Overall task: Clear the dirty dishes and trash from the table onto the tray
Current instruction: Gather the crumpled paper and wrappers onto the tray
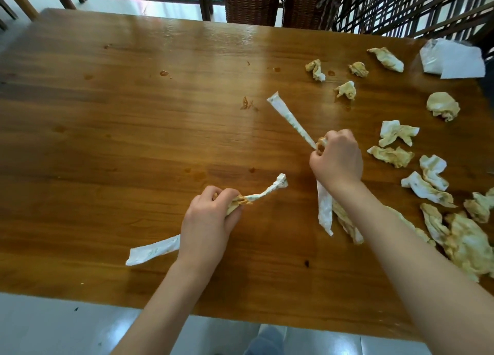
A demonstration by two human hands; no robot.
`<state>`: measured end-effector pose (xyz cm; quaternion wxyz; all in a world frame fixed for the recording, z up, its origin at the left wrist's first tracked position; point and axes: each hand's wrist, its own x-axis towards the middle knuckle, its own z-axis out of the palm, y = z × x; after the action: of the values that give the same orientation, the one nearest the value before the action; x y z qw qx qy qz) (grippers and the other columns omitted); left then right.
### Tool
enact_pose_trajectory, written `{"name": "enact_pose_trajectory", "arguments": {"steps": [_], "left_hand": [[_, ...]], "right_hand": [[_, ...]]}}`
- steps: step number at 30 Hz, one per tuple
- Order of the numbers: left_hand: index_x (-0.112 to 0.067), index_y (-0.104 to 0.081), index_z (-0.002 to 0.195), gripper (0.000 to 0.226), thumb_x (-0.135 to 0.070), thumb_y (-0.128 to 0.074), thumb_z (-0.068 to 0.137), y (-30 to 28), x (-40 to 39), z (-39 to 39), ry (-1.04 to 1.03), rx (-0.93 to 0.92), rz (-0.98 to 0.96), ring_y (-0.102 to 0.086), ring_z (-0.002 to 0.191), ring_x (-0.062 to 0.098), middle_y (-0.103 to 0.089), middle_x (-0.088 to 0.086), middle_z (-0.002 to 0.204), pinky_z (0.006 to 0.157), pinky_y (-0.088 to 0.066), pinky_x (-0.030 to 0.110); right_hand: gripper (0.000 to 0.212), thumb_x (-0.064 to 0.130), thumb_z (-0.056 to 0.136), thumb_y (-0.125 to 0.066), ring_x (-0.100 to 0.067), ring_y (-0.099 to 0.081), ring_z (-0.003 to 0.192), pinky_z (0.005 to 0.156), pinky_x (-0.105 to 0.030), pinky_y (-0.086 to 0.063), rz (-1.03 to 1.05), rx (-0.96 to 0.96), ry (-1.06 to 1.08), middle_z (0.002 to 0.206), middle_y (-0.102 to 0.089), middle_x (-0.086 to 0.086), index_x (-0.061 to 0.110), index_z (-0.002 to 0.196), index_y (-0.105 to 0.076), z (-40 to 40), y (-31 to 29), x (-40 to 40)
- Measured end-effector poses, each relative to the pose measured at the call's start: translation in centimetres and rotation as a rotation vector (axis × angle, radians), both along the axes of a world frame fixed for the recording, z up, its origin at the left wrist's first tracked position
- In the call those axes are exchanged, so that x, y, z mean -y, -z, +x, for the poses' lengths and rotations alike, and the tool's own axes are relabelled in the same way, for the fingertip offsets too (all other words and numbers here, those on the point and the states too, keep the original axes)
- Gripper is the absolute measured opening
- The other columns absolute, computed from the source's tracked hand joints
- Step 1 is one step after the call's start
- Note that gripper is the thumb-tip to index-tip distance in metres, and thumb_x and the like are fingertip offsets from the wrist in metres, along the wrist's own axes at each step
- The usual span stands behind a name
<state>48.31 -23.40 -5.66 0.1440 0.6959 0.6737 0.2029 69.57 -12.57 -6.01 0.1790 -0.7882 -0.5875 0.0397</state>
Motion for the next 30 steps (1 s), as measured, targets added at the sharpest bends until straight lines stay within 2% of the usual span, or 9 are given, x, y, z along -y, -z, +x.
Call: {"name": "enact_pose_trajectory", "arguments": {"steps": [2, 5, 8, 14, 16, 20, 23, 27, 30], "left_hand": [[-0.021, -0.068, 0.1, 0.021, -0.021, -0.072, 0.08, -0.3, -0.8, 0.6, 0.0, 0.0, 0.015, -0.05, 0.078, 0.009, -0.062, -0.001, 0.091, 0.059, -0.039, 0.018], [-0.02, -0.068, 0.1, 0.02, -0.02, -0.072, 0.08, -0.5, -2.0, 1.3, -0.003, 0.012, 0.026, -0.048, 0.078, 0.008, -0.061, -0.001, 0.09, 0.058, -0.032, 0.012], [-0.019, -0.068, 0.101, 0.02, -0.021, -0.07, 0.081, -0.9, -3.3, 2.0, -0.023, 0.035, 0.034, -0.049, 0.078, 0.009, -0.06, -0.001, 0.091, 0.06, -0.035, 0.017], [-0.016, -0.067, 0.107, 0.023, -0.022, -0.067, 0.084, -2.2, -7.1, 3.9, -0.071, 0.068, 0.047, -0.053, 0.083, 0.012, -0.061, 0.002, 0.095, 0.065, -0.039, 0.02], [-0.016, -0.067, 0.107, 0.023, -0.022, -0.066, 0.085, -2.6, -8.5, 4.7, -0.073, 0.081, 0.065, -0.051, 0.082, 0.011, -0.061, 0.002, 0.095, 0.063, -0.036, 0.018], [-0.015, -0.066, 0.109, 0.025, -0.023, -0.065, 0.086, -3.0, -11.6, 6.1, -0.069, 0.087, 0.084, -0.049, 0.08, 0.01, -0.06, 0.002, 0.095, 0.065, -0.036, 0.02], [-0.014, -0.066, 0.11, 0.026, -0.021, -0.065, 0.085, -3.1, -13.8, 6.9, -0.066, 0.114, 0.099, -0.05, 0.081, 0.012, -0.06, 0.003, 0.095, 0.067, -0.041, 0.023], [-0.014, -0.066, 0.109, 0.026, -0.021, -0.066, 0.085, -2.9, -17.2, 7.9, -0.044, 0.136, 0.098, -0.053, 0.08, 0.014, -0.06, 0.002, 0.094, 0.067, -0.045, 0.024], [-0.014, -0.066, 0.109, 0.025, -0.023, -0.065, 0.086, -2.5, -20.2, 8.6, -0.027, 0.131, 0.093, -0.053, 0.08, 0.015, -0.06, 0.003, 0.095, 0.068, -0.046, 0.027]], "right_hand": [[0.025, 0.017, 0.082, -0.064, -0.026, -0.057, 0.095, 0.067, -0.03, -0.048, -0.078, 0.035, -0.047, 0.107, -0.056, -0.01, 0.006, 0.104, -0.063, 0.5, 0.3, -0.9], [0.016, 0.013, 0.08, -0.064, -0.026, -0.055, 0.091, 0.063, -0.029, -0.043, -0.134, 0.061, -0.109, 0.097, -0.057, -0.009, 0.008, 0.096, -0.062, 0.5, 0.9, -1.8], [0.014, 0.009, 0.078, -0.064, -0.026, -0.056, 0.09, 0.062, -0.029, -0.043, -0.122, 0.041, -0.11, 0.094, -0.057, -0.008, 0.01, 0.091, -0.061, 0.5, 0.8, -2.5], [0.024, 0.003, 0.074, -0.066, -0.017, -0.056, 0.082, 0.066, -0.025, -0.046, -0.087, -0.212, -0.138, 0.092, -0.06, -0.003, 0.015, 0.094, -0.06, 1.2, 0.1, -3.9], [0.02, 0.005, 0.075, -0.066, -0.017, -0.059, 0.085, 0.069, -0.026, -0.049, -0.016, -0.287, -0.072, 0.09, -0.062, -0.001, 0.014, 0.092, -0.065, 2.3, -0.8, -5.1], [0.004, 0.007, 0.074, -0.061, -0.019, -0.059, 0.073, 0.055, -0.028, -0.045, 0.066, -0.325, 0.125, 0.072, -0.061, -0.003, 0.008, 0.07, -0.061, 6.3, -2.4, -8.4], [0.003, 0.009, 0.075, -0.062, -0.023, -0.058, 0.081, 0.059, -0.03, -0.042, 0.013, -0.277, 0.189, 0.078, -0.062, -0.007, 0.007, 0.073, -0.061, 9.1, -2.8, -11.0], [0.012, 0.012, 0.077, -0.065, -0.022, -0.057, 0.076, 0.051, -0.023, -0.035, -0.032, -0.235, 0.179, 0.077, -0.061, -0.007, 0.011, 0.067, -0.058, 10.9, -2.3, -13.8], [0.01, 0.02, 0.079, -0.066, -0.018, -0.056, 0.081, 0.059, -0.025, -0.039, -0.054, -0.17, 0.145, 0.094, -0.061, -0.006, 0.012, 0.085, -0.064, 11.0, -1.5, -15.6]]}}
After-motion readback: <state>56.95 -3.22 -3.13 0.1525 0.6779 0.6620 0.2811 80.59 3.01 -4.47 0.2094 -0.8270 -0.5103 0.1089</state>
